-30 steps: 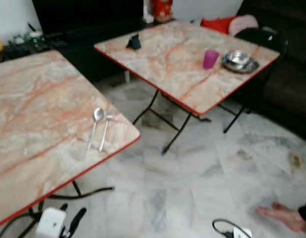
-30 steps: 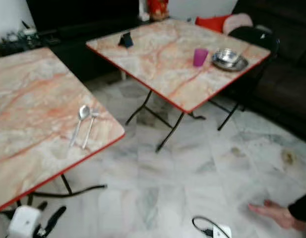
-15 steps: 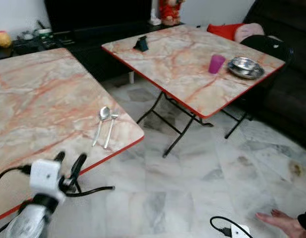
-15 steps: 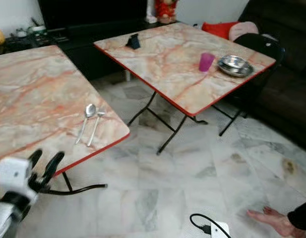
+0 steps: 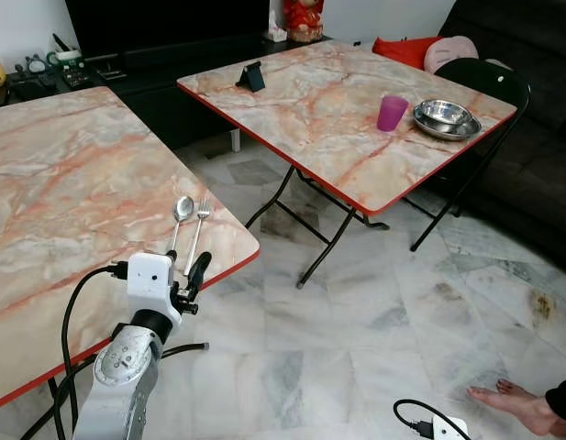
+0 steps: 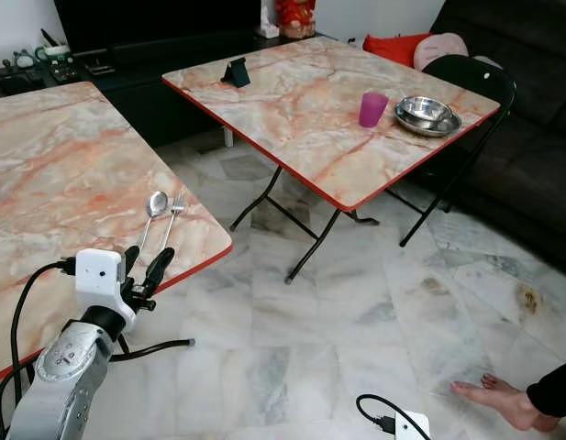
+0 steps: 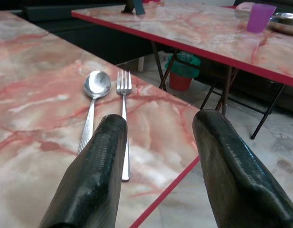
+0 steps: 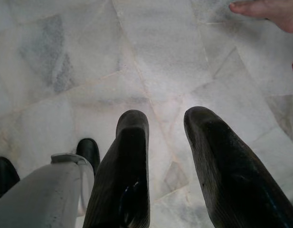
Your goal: Setting the table
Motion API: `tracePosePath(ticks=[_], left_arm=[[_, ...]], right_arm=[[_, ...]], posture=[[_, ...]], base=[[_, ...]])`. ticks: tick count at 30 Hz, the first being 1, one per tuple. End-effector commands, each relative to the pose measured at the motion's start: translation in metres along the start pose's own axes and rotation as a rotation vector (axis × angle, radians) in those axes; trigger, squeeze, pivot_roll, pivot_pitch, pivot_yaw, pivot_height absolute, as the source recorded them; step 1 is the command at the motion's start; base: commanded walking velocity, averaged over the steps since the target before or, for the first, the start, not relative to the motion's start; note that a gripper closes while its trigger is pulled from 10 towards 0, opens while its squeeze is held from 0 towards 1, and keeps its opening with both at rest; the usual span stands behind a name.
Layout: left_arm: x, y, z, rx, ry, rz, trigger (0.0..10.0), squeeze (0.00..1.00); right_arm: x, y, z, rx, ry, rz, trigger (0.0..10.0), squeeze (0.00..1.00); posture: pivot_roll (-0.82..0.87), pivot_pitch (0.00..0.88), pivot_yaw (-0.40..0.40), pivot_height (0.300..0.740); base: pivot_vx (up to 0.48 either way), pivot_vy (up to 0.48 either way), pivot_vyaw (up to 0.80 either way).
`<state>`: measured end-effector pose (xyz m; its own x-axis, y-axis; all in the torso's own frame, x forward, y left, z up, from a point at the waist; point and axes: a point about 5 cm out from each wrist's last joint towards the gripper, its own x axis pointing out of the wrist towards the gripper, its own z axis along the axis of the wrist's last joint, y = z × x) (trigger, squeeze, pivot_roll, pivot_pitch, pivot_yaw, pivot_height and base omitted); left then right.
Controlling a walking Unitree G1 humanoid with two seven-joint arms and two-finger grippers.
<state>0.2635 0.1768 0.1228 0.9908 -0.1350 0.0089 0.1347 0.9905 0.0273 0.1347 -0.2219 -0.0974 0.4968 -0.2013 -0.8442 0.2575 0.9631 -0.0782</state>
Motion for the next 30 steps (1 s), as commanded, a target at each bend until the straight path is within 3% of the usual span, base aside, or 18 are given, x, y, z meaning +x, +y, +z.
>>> tracePosePath(ticks=[1, 17, 30], left_arm=[[0.0021, -0.0001, 0.0006, 0.000, -0.001, 0.007, 10.0, 0.00], [0.0066, -0.0054, 0.0073, 0.030, -0.036, -0.003, 10.0, 0.00], [0.0076, -0.0027, 0.0065, 0.036, -0.034, -0.005, 10.0, 0.00]], right_arm=[[-0.0004, -0.0040, 0.0002, 0.032, -0.011, -0.016, 10.0, 0.00], [-0.0007, -0.0021, -0.0014, 0.034, -0.009, -0.006, 10.0, 0.00], [-0.0008, -0.0038, -0.0012, 0.038, -0.013, -0.009, 10.0, 0.00]], posture=[[0.11, 0.000, -0.089, 0.740], [0.10, 0.000, -0.087, 0.740], [0.10, 0.000, -0.092, 0.740]], base=[[0.000, 0.000, 0.00], [0.000, 0.000, 0.00], [0.301, 0.000, 0.00]])
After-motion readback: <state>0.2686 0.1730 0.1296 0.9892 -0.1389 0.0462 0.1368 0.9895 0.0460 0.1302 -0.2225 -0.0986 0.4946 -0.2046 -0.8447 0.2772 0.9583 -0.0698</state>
